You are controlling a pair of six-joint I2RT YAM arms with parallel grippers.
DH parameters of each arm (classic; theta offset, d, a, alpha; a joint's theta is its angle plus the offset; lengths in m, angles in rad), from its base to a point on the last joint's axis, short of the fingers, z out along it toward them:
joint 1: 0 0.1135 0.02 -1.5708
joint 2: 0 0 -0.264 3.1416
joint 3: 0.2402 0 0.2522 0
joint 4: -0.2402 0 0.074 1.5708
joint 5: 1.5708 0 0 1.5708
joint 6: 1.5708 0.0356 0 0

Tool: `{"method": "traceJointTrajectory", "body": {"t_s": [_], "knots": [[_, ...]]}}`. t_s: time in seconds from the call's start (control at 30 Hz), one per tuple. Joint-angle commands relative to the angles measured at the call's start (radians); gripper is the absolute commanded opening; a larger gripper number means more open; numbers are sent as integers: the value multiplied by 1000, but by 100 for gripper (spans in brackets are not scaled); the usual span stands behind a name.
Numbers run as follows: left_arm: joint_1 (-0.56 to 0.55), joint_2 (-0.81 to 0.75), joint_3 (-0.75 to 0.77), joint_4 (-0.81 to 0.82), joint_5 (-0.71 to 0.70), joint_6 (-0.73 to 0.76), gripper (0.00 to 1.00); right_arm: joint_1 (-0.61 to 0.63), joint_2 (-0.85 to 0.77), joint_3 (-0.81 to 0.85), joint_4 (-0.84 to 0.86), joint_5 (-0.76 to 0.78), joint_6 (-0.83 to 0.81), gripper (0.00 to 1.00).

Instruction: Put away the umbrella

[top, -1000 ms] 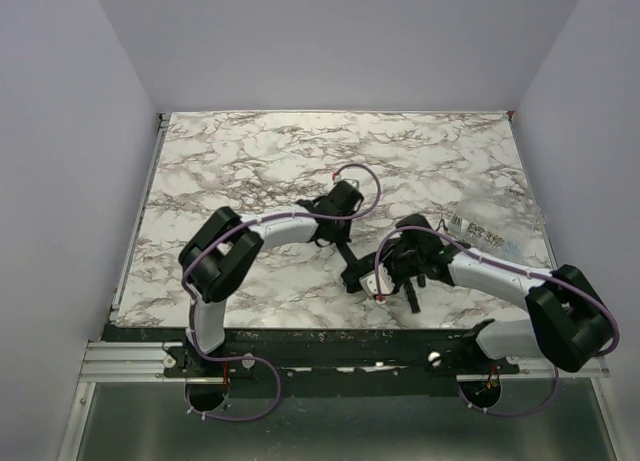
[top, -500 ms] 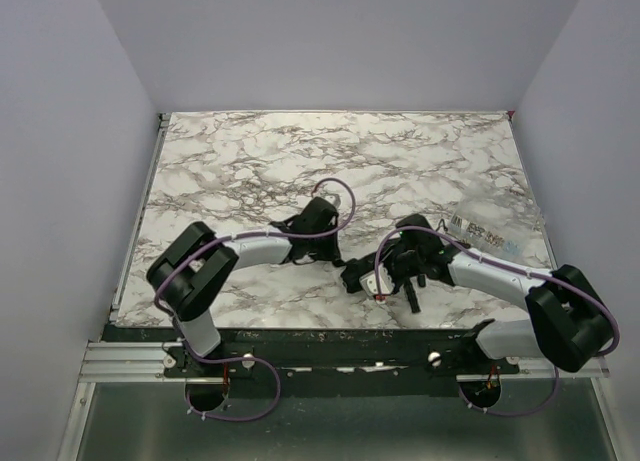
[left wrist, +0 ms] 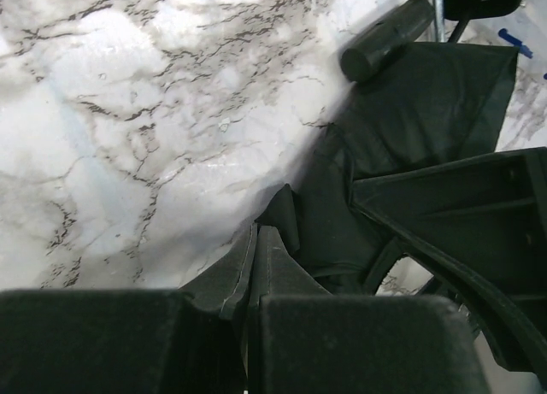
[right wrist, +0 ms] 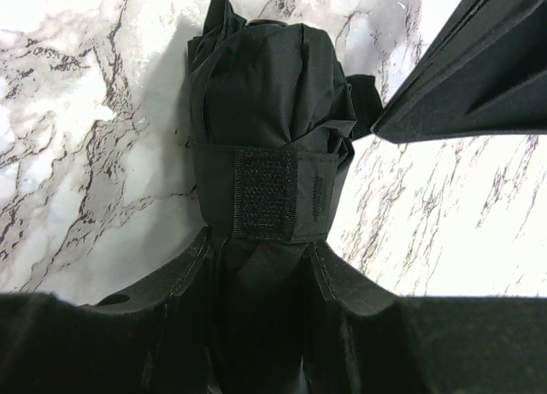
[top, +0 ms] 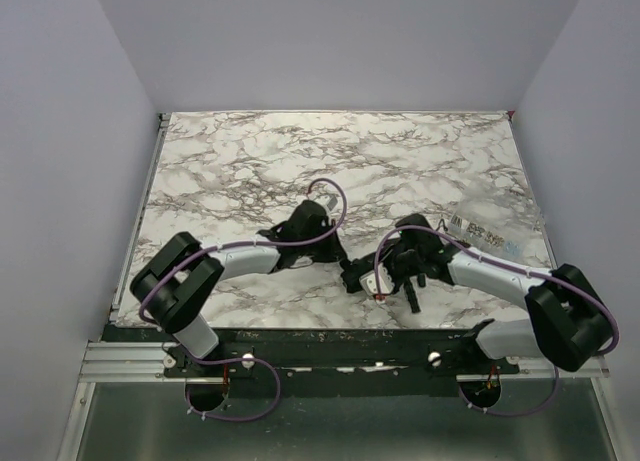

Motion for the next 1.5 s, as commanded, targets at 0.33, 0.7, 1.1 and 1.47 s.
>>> {"method": "traceJointTrajectory", "body": {"t_s": [0.33,0.7,1.1,1.47], "knots": [[18,-44,24,103,108,12,0,6,72,-40,-258,19,11,15],[18,-80,-21,185,216,-43,0,6,89,-28,-260,27,27,15],[4,-12,-99,370,321,-163,0,6,98,-25,-253,31,39,15],[-10,5,-88,435,341,-204,0,6,110,-22,-250,37,44,15]]}}
